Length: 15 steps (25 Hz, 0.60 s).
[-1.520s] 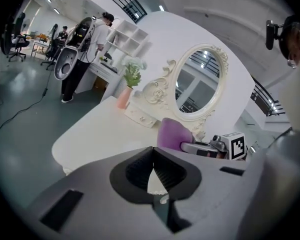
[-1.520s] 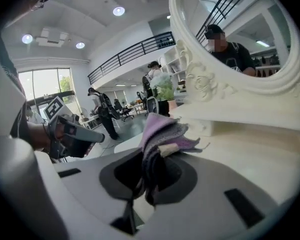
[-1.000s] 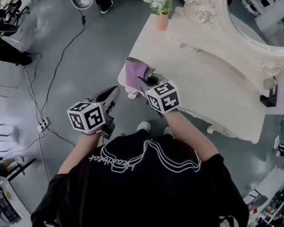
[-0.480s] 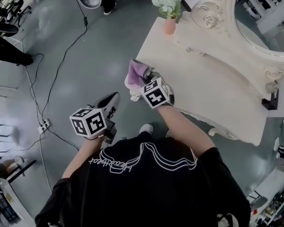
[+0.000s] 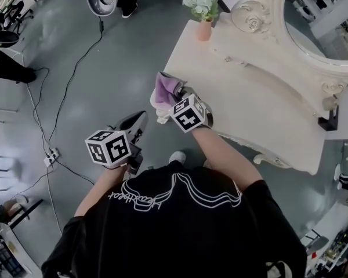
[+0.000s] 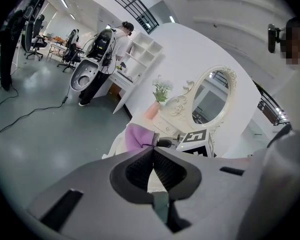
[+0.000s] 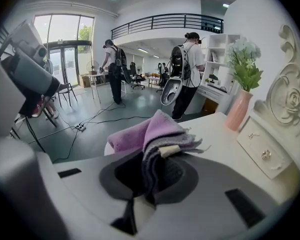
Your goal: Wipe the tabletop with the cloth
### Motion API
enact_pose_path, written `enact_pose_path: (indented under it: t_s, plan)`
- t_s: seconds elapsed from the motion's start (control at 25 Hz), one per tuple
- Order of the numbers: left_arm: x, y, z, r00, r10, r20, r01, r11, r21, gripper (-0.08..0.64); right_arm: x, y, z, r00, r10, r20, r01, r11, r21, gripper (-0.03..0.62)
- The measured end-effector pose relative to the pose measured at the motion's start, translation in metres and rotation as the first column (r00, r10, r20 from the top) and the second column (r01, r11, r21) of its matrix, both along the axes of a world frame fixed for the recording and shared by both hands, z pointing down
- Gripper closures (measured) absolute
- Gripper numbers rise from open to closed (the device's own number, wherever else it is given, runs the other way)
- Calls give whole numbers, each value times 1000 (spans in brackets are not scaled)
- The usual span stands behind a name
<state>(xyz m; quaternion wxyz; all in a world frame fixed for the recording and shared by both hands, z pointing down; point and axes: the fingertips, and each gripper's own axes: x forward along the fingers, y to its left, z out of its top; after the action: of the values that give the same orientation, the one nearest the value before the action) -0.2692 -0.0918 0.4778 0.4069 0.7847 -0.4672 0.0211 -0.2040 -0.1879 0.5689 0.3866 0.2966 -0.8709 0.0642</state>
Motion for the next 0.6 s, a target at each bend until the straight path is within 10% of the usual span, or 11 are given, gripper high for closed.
enact_pose_path:
  t_s: [0.6]
  plan:
    - [27, -16, 4, 996, 86, -17, -86, 996, 2, 555, 50, 4, 1, 996, 86, -4, -86, 996, -18, 551]
